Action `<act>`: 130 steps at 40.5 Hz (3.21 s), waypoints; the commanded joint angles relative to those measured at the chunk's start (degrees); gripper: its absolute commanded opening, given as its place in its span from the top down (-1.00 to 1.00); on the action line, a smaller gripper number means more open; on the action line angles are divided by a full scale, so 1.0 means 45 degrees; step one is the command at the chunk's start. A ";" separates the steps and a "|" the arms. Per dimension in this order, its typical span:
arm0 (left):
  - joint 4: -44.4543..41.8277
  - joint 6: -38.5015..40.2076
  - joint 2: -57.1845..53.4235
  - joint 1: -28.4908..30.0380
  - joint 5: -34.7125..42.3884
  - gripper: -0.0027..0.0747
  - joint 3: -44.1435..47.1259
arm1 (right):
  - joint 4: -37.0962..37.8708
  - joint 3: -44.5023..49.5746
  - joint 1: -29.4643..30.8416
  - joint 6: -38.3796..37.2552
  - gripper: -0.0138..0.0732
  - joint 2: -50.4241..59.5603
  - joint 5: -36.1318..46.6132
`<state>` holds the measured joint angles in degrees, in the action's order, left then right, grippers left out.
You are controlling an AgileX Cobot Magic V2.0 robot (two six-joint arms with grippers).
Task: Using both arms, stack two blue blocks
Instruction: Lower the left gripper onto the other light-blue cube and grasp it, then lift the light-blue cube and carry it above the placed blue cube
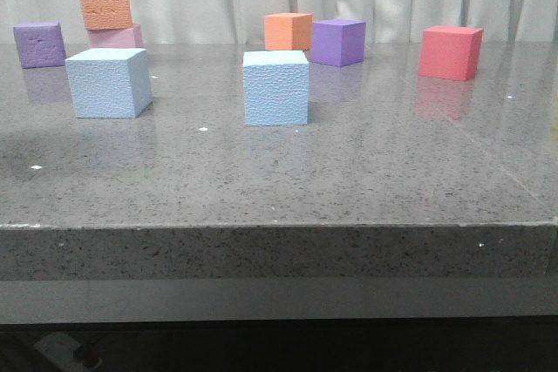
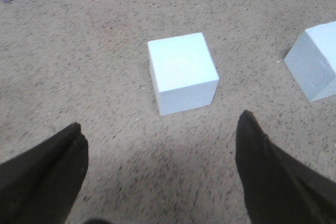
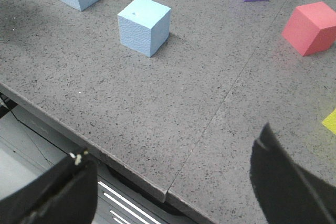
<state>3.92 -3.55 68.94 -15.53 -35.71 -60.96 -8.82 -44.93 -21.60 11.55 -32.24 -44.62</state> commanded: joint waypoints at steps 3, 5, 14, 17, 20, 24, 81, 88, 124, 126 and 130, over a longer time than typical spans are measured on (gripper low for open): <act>0.0170 0.0006 0.0790 -0.0712 0.0823 -0.53 -0.1328 | -0.0142 -0.0287 0.0079 0.0106 -0.71 -0.0002 0.0854; 0.0168 0.0066 0.1195 -0.0883 0.0704 -0.53 -0.1631 | -0.0142 -0.0287 0.0079 0.0106 -0.71 -0.0002 0.0854; -0.0560 0.2005 0.3171 -0.1051 -0.0537 -0.53 -0.3553 | -0.0142 -0.0287 0.0079 0.0106 -0.71 -0.0002 0.0854; -0.1131 0.2710 0.3836 -0.1051 -0.0997 -0.53 -0.4144 | -0.0142 -0.0287 0.0079 0.0106 -0.71 -0.0002 0.0854; -0.1473 0.3227 0.4356 -0.1051 -0.1216 -0.53 -0.4660 | -0.0142 -0.0287 0.0079 0.0106 -0.71 -0.0002 0.0854; -0.1497 0.3490 0.4938 -0.1051 -0.1305 -0.53 -0.5279 | -0.0142 -0.0287 0.0079 0.0106 -0.71 -0.0002 0.0854; -0.2656 0.5041 0.7880 -0.1391 -0.2110 0.01 -0.6678 | -0.0142 -0.0287 0.0079 0.0106 -0.71 -0.0002 0.0865; -0.1945 0.2785 0.7654 -0.1391 -0.2934 0.04 -0.7785 | -0.0142 -0.0287 0.0079 0.0106 -0.71 -0.0002 0.0865; 0.6147 -1.5757 0.7600 -0.2765 -0.4833 0.04 -1.0577 | -0.0142 -0.0287 0.0079 0.0106 -0.71 -0.0002 0.0865; 0.6119 -1.5846 0.7624 -0.2768 -0.4833 0.04 -1.0577 | -0.0142 -0.0287 0.0079 0.0106 -0.71 -0.0002 0.0865; 0.6068 -1.5939 0.7777 -0.2768 -0.4869 0.04 -1.0577 | -0.0142 -0.0287 0.0079 0.0106 -0.71 -0.0002 0.0865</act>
<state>29.50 -74.60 106.22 -27.58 -60.24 -106.67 -8.85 -44.93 -21.60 11.55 -32.17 -44.62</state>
